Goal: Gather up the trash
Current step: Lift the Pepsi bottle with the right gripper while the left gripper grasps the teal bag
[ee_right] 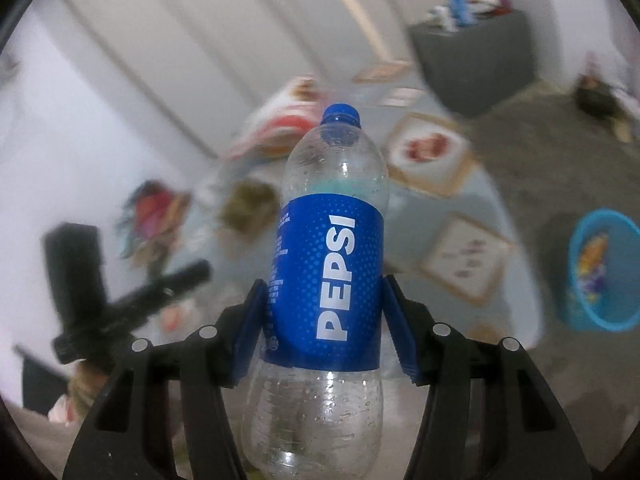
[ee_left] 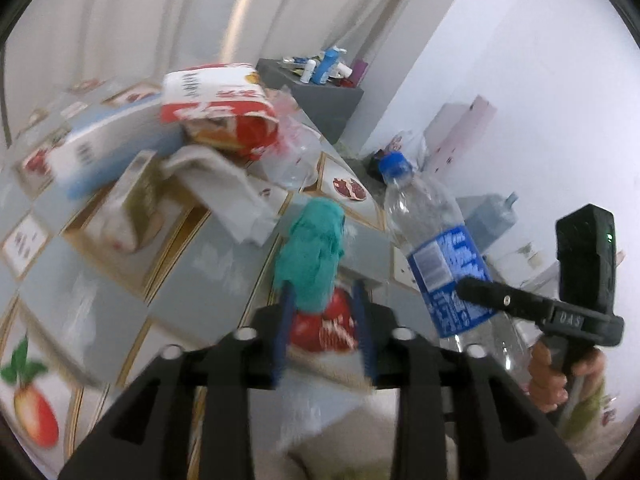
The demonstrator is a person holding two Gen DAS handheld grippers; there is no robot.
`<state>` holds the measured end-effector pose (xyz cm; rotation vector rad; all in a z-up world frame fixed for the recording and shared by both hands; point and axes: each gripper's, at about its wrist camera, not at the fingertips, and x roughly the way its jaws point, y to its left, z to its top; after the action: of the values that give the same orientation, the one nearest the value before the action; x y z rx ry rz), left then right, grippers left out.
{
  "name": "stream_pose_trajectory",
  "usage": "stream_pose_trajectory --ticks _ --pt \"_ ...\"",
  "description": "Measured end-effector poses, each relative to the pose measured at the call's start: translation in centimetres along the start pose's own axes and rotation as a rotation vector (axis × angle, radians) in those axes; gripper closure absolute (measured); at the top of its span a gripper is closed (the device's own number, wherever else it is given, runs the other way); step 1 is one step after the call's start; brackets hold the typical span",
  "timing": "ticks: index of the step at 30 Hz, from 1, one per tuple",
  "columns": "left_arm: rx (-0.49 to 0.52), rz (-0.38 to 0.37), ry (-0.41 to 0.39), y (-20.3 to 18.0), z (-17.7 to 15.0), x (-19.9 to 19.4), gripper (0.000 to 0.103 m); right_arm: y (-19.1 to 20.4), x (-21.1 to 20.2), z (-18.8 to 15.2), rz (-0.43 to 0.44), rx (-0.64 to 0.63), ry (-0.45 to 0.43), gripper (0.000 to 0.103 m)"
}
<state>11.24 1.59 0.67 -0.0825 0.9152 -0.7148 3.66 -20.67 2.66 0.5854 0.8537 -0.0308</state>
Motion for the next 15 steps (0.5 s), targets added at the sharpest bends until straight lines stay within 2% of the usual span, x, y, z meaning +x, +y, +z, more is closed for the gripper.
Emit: stream_pose_trajectory --ticks 8,12,15 --pt "0.082 0.112 0.085 -0.9 3.0 6.8 0.060 -1.9 4.0 1.1 -0.142 -0.008 0.038 0.046" --pt "0.105 0.125 0.118 -1.2 3.0 8.9 0.060 -2.5 4.6 1.6 -0.134 -0.005 0.054 0.044" --pt "0.116 0.132 0.108 -1.3 3.0 9.4 0.060 -3.2 4.7 1.7 -0.134 0.008 0.071 0.044"
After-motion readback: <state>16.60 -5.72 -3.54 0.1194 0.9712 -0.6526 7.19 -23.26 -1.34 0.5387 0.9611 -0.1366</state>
